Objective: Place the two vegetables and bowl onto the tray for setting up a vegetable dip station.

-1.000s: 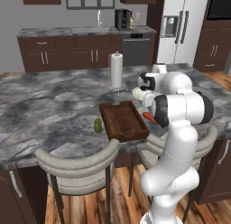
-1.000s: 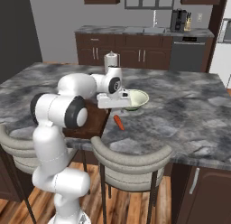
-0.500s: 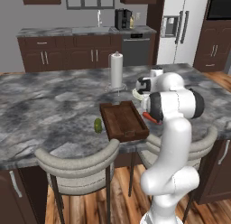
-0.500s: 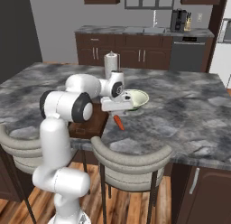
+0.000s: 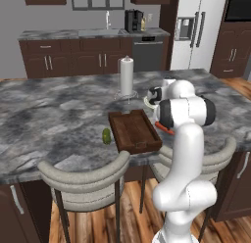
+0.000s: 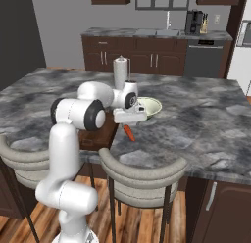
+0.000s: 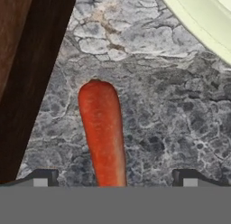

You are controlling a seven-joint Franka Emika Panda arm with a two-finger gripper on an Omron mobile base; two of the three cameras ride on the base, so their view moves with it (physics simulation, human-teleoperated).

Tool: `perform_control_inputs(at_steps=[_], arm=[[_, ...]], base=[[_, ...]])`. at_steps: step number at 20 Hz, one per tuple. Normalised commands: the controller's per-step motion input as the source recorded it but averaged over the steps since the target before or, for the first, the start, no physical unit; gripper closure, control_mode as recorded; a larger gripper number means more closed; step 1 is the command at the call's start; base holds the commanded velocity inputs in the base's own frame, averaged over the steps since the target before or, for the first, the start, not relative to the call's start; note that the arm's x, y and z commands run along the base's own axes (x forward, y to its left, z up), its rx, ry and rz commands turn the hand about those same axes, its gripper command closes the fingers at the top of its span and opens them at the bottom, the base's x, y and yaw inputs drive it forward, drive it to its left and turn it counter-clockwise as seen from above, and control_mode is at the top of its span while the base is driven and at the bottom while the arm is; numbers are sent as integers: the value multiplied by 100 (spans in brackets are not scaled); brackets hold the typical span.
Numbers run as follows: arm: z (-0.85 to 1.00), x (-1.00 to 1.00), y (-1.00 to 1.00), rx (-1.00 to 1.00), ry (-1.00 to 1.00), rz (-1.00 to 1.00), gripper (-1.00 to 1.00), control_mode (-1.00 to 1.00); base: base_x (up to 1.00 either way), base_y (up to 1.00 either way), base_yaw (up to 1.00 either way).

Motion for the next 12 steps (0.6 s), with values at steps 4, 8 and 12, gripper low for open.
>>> perform_control_inputs(at_steps=[4,8,12], arm=[[-17,1,0,0,0,0,-100,-100],[-15,0,0,0,0,0,-100,-100],[-12,0,0,0,0,0,-100,-100]], base=[[0,0,0],[0,0,0],[0,0,0]])
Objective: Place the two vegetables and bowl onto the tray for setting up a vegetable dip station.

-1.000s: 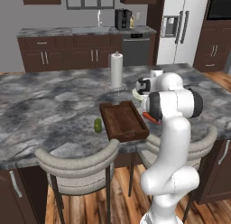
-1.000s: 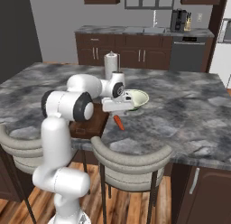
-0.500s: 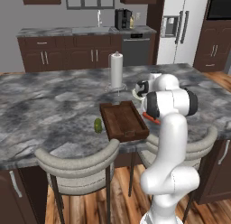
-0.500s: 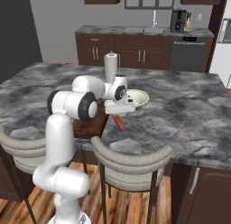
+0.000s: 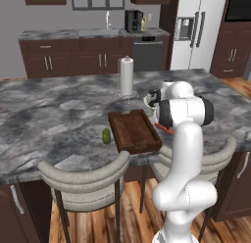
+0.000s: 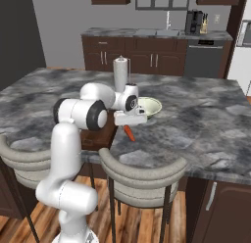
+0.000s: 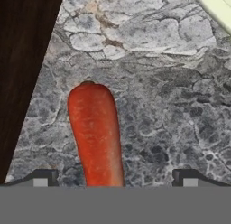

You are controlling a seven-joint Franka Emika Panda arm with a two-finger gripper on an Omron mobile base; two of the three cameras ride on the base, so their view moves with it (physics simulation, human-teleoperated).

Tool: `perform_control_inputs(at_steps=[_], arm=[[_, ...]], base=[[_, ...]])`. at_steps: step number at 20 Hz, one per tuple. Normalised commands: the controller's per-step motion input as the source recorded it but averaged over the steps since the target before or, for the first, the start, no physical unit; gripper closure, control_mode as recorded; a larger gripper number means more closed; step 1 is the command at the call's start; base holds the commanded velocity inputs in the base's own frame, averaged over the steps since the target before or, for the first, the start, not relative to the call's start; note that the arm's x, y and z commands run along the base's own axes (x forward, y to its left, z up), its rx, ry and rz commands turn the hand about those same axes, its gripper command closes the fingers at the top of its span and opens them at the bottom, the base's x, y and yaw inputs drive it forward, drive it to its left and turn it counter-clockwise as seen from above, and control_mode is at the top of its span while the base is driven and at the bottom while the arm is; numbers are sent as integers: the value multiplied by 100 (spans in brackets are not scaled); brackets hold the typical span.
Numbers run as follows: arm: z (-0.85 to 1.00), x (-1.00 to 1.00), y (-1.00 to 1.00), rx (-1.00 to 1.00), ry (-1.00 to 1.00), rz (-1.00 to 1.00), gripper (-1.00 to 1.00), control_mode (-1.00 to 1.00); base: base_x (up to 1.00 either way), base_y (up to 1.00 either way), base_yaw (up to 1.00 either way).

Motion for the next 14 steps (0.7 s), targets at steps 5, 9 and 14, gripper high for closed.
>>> perform_control_inputs(at_steps=[5,9,14], arm=[[-18,0,2,0,0,0,-100,-100],[-17,0,9,0,0,0,-100,-100],[-20,0,4,0,0,0,-100,-100]], base=[[0,0,0],[0,0,0],[0,0,0]])
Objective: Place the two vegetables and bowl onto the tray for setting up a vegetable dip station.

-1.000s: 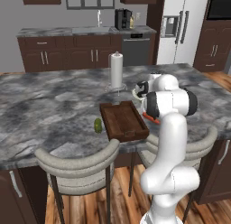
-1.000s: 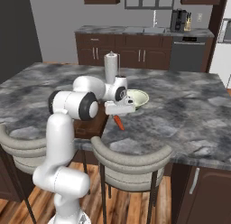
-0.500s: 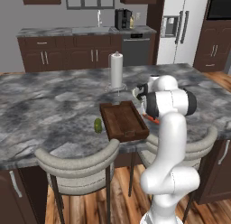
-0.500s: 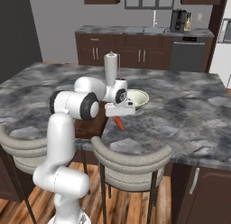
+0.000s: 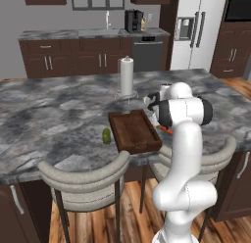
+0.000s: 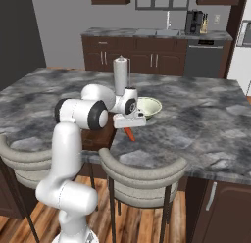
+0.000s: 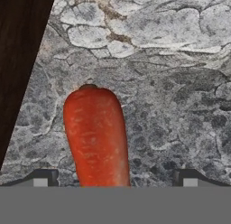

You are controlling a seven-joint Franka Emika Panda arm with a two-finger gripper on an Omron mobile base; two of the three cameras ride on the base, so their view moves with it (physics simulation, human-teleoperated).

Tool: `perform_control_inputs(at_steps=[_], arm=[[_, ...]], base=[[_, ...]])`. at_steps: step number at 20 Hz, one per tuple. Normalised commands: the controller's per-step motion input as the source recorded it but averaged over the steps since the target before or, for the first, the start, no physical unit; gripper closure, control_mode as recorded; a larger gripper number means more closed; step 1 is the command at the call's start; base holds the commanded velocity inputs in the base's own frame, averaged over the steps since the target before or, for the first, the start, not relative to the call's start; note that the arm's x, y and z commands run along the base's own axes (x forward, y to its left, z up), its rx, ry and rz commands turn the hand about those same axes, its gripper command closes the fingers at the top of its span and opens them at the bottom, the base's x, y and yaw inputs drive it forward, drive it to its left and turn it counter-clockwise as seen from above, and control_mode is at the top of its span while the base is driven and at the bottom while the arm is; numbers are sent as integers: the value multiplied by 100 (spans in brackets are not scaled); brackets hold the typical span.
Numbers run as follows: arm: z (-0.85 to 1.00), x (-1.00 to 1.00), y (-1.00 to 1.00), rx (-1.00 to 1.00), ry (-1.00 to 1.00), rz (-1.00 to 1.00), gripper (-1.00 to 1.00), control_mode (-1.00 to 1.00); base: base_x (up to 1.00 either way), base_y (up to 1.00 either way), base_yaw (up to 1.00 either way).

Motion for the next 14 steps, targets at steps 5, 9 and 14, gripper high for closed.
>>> perform_control_inputs(at_steps=[5,9,14], arm=[[-30,0,2,0,0,0,-100,-100],[-36,0,4,0,0,0,-100,-100],[-42,0,4,0,0,0,-100,-100]], base=[[0,0,0],[0,0,0],[0,0,0]])
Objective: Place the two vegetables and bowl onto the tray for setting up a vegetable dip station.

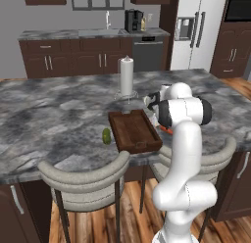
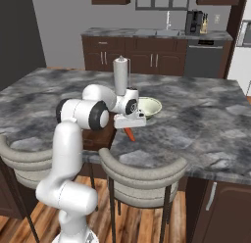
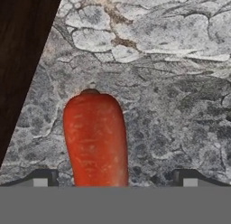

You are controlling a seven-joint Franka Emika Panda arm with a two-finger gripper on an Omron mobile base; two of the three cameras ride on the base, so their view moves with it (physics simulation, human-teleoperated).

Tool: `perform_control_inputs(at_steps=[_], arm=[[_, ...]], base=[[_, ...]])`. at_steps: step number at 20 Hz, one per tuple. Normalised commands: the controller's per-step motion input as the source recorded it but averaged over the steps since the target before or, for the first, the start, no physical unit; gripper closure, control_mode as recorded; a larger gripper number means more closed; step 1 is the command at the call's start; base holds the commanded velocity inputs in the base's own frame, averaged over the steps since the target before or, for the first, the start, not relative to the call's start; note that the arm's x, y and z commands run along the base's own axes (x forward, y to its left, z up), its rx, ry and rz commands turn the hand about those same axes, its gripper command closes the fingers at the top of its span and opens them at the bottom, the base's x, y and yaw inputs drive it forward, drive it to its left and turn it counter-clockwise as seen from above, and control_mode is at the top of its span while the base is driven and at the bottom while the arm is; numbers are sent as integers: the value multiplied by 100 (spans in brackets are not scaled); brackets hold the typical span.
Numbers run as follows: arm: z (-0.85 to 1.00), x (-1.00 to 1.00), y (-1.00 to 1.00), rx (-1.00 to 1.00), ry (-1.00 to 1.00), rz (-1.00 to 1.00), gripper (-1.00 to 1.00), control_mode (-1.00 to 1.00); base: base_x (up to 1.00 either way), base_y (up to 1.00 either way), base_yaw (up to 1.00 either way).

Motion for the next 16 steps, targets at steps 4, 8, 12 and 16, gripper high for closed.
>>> perform_control_inputs(at_steps=[4,8,12,16], arm=[[-21,0,2,0,0,0,100,-100],[0,0,0,0,0,0,100,-100],[0,0,0,0,0,0,100,-100],[0,0,0,0,0,0,100,-100]], base=[[0,0,0],[0,0,0],[0,0,0],[0,0,0]])
